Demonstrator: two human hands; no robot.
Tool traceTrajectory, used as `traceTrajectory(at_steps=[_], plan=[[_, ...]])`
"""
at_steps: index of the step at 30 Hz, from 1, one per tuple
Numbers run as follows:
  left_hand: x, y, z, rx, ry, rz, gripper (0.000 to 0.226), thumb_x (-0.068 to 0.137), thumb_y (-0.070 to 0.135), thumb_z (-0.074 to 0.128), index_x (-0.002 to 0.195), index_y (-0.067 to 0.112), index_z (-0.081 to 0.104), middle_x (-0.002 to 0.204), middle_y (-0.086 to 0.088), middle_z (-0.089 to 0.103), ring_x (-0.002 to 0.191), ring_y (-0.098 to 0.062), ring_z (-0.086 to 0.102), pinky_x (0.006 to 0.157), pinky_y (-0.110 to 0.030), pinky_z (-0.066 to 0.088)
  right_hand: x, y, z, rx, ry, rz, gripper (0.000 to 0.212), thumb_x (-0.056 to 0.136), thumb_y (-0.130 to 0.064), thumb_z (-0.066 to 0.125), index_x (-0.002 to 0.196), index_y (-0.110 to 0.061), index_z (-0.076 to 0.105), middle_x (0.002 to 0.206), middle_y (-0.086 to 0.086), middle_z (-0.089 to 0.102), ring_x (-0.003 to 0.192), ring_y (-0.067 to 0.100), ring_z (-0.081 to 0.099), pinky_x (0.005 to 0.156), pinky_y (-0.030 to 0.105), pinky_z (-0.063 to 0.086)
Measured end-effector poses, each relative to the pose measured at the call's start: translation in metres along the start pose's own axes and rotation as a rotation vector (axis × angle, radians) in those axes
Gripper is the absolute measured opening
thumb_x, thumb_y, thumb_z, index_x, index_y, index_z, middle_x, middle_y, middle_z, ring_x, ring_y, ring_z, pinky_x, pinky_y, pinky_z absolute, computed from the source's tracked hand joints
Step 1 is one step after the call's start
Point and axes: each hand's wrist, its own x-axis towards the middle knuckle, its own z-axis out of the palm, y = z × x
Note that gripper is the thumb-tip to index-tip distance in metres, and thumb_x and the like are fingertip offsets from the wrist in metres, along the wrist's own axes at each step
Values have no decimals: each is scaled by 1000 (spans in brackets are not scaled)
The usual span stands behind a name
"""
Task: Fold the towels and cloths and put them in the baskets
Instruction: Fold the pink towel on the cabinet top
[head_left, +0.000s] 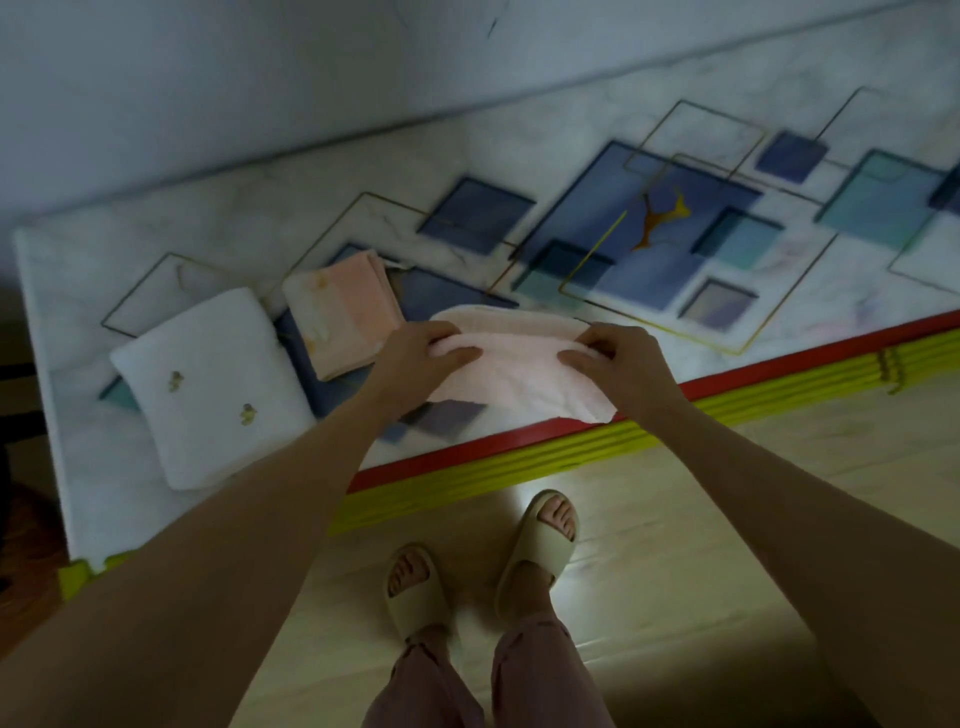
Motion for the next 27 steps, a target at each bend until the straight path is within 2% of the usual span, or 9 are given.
traceTrajectory(at_steps=[3, 7, 9, 12, 16, 20, 22, 24, 27], plan=[[15, -3, 13, -50, 113, -86, 28, 89, 33, 64, 108, 12, 69, 98, 2, 65, 84, -10, 56, 64, -18, 39, 16, 14, 8, 40, 26, 58, 10, 82, -18, 71, 87, -11, 68, 83, 1, 66, 85, 21, 62, 74, 28, 44], [31, -5, 26, 98, 158, -88, 32, 94, 35, 57, 111, 9, 65, 109, -5, 66, 95, -18, 58, 77, -27, 41, 27, 25, 20, -164, 100, 17, 13, 90, -25, 61, 96, -14, 59, 88, 0, 63, 88, 26, 59, 70, 33, 40], [39, -9, 27, 261, 111, -37, 33, 97, 37, 50, 109, 9, 62, 106, -9, 65, 99, -26, 59, 79, -34, 42, 30, 26, 23, -323, 92, -18, 20, 95, -31, 53, 103, -13, 54, 92, 6, 63, 88, 30, 59, 68, 33, 37], [52, -14, 25, 463, -16, -28, 38, 99, 37, 44, 124, 11, 55, 123, -11, 60, 111, -28, 55, 89, -37, 43, 37, 28, 23, -561, 49, -103, 27, 98, -35, 46, 113, -12, 50, 98, 13, 65, 87, 35, 61, 67, 34, 36], [61, -18, 27, 634, -65, 33, 35, 99, 38, 41, 121, 14, 55, 122, -7, 59, 108, -26, 57, 85, -39, 45, 47, 35, 20, -618, -14, -182, 28, 99, -32, 46, 116, -10, 50, 102, 13, 64, 90, 34, 61, 70, 37, 43], [55, -20, 36, 602, 235, 183, 34, 94, 38, 43, 102, 13, 64, 96, -7, 66, 87, -28, 61, 66, -40, 48, 51, 43, 24, -449, 50, -96, 24, 94, -32, 55, 107, -12, 55, 100, 9, 65, 92, 31, 60, 73, 36, 44], [47, -18, 42, 501, 410, 233, 26, 92, 33, 49, 97, 13, 66, 91, -7, 65, 81, -29, 61, 61, -37, 48, 50, 43, 24, -179, 142, 88, 23, 86, -33, 66, 97, -13, 59, 89, 3, 65, 84, 22, 59, 69, 31, 42], [41, -20, 49, 396, 429, 193, 19, 93, 27, 55, 100, 13, 66, 97, -6, 63, 85, -27, 60, 62, -32, 45, 44, 40, 21, 155, 234, 265, 27, 80, -30, 74, 95, -13, 61, 89, 1, 65, 83, 15, 59, 70, 24, 45], [39, -24, 53, 303, 412, 115, 20, 93, 27, 58, 104, 11, 64, 105, -7, 59, 86, -24, 59, 64, -26, 38, 20, 41, 19, 453, 212, 400, 32, 78, -21, 77, 104, -12, 61, 99, 2, 63, 86, 10, 59, 76, 22, 50]])
